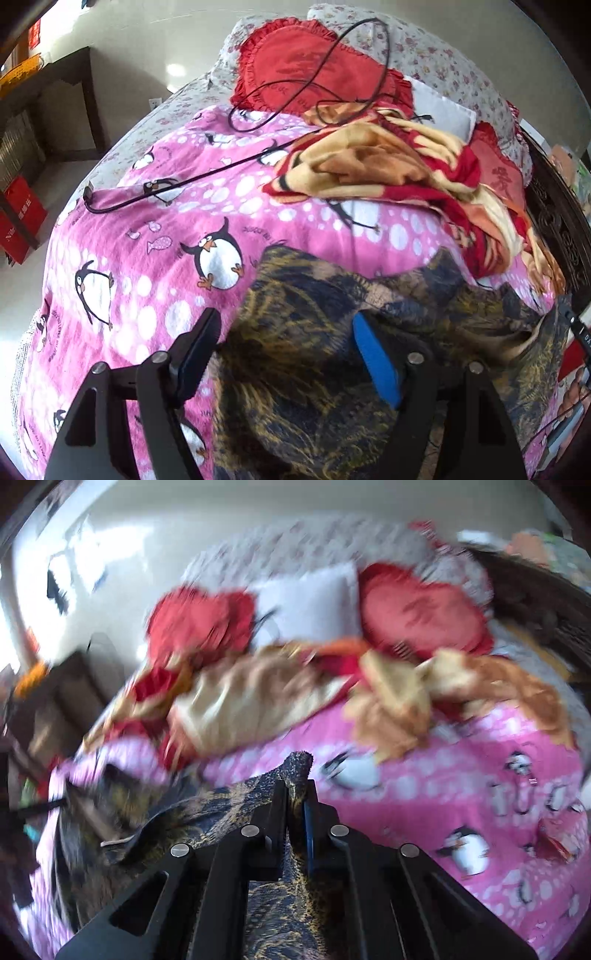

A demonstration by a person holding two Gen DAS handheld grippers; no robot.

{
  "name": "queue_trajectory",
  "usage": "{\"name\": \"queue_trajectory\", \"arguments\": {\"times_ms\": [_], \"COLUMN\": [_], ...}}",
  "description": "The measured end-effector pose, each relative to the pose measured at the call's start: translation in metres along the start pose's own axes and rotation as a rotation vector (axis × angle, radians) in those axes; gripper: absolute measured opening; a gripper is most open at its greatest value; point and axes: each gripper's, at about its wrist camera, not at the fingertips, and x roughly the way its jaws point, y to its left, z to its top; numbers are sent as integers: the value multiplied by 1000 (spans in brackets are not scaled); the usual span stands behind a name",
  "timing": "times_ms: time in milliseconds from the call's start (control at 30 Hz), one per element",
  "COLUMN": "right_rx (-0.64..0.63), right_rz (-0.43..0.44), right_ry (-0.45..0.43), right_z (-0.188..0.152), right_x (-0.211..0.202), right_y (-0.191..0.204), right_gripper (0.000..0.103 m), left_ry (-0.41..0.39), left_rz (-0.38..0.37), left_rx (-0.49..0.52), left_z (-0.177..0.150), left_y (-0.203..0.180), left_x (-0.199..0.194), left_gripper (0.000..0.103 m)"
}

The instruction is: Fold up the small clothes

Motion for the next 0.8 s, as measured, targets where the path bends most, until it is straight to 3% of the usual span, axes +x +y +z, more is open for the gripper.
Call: {"name": "queue_trajectory", "arguments": {"times_ms": [133, 233, 300, 367, 467, 533, 633, 800], "right_rx": [36, 60, 67, 24, -49, -57, -23, 10], "right_rz": [-46, -75, -70, -52, 10, 14, 46, 67], "right_ry": [165, 137, 102, 133, 195, 213, 260, 326], "right_z": [-7, -7, -8, -17, -44, -66, -104, -150], "right_x": [43, 29, 7, -16, -43, -58, -73, -71], "right_y": [-9, -13, -14, -9, -6, -11, -24, -34], "right_gripper": [8, 20, 22, 23, 25, 36, 44, 40], "left_ry": [34, 22, 8, -8, -14, -10, 31, 86], "left_rz": [0, -5, 2, 11, -25, -58, -104, -105], "left_rx": [-22, -21, 0, 26, 64, 84, 78, 65], "left_z": [-1, -4, -9, -17, -41, -65, -100, -141], "left_y": [5, 11, 14, 19, 27, 34, 45, 59], "left_x": [13, -1, -13, -31, -57, -74, -85, -86], "left_gripper": [80, 80, 80, 81, 86, 88, 90, 90]}}
